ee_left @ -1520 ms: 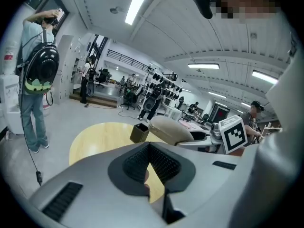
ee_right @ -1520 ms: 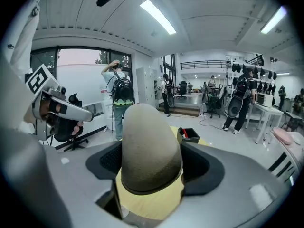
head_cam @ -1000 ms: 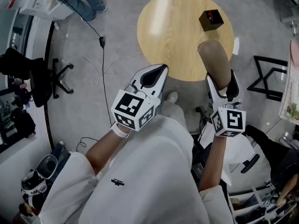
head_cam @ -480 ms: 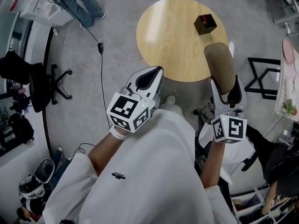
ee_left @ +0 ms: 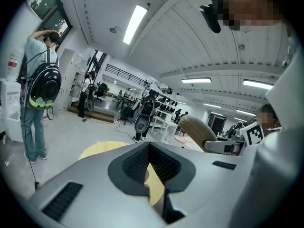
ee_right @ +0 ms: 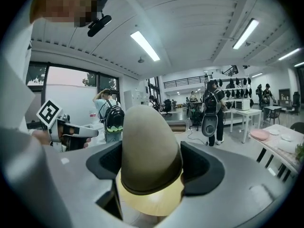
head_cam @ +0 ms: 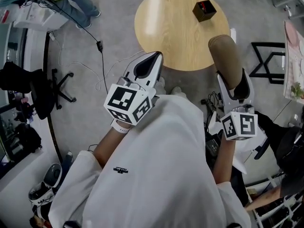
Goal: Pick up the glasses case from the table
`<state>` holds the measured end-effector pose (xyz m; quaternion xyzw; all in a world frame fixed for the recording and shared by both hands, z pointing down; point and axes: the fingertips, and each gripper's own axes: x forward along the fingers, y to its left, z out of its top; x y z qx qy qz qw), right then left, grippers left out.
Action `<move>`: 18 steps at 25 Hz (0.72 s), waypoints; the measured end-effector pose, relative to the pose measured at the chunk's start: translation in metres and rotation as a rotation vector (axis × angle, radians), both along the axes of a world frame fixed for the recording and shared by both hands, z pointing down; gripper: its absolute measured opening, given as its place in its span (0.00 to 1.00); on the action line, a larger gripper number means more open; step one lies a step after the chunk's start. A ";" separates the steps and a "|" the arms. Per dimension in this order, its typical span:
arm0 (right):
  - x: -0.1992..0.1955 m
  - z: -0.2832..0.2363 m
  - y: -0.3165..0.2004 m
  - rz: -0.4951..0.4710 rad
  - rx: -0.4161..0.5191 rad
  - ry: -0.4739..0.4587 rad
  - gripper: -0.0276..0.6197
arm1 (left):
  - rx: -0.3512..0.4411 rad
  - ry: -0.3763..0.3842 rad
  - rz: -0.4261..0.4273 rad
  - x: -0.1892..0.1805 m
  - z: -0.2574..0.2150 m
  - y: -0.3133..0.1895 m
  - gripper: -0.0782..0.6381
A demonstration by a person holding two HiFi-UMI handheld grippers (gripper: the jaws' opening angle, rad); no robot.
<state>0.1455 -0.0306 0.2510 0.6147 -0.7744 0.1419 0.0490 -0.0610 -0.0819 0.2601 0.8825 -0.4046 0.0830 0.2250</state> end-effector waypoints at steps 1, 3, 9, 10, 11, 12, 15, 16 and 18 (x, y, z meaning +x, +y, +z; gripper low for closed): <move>-0.002 -0.001 0.001 0.006 0.000 -0.010 0.63 | 0.000 0.001 0.005 0.000 0.000 0.000 0.12; -0.006 -0.004 0.002 0.012 0.006 -0.019 0.63 | -0.003 0.006 0.010 -0.001 -0.001 -0.002 0.12; -0.015 -0.008 -0.005 0.018 0.029 0.006 0.63 | -0.001 0.014 0.018 -0.001 -0.001 -0.006 0.12; -0.016 -0.008 -0.006 0.017 0.032 0.004 0.63 | 0.000 0.014 0.019 -0.001 -0.001 -0.006 0.12; -0.017 -0.009 -0.007 0.014 0.035 0.002 0.63 | 0.000 0.013 0.020 -0.002 -0.001 -0.006 0.12; -0.019 -0.010 -0.007 0.012 0.038 0.000 0.63 | 0.000 0.013 0.021 -0.003 -0.001 -0.006 0.12; -0.019 -0.012 -0.006 0.009 0.043 -0.005 0.63 | 0.001 0.014 0.025 -0.006 -0.001 -0.005 0.12; -0.019 -0.012 -0.005 0.009 0.044 -0.006 0.63 | 0.001 0.015 0.025 -0.006 -0.001 -0.004 0.12; -0.018 -0.011 -0.004 0.009 0.044 -0.005 0.63 | 0.002 0.016 0.025 -0.006 -0.001 -0.003 0.12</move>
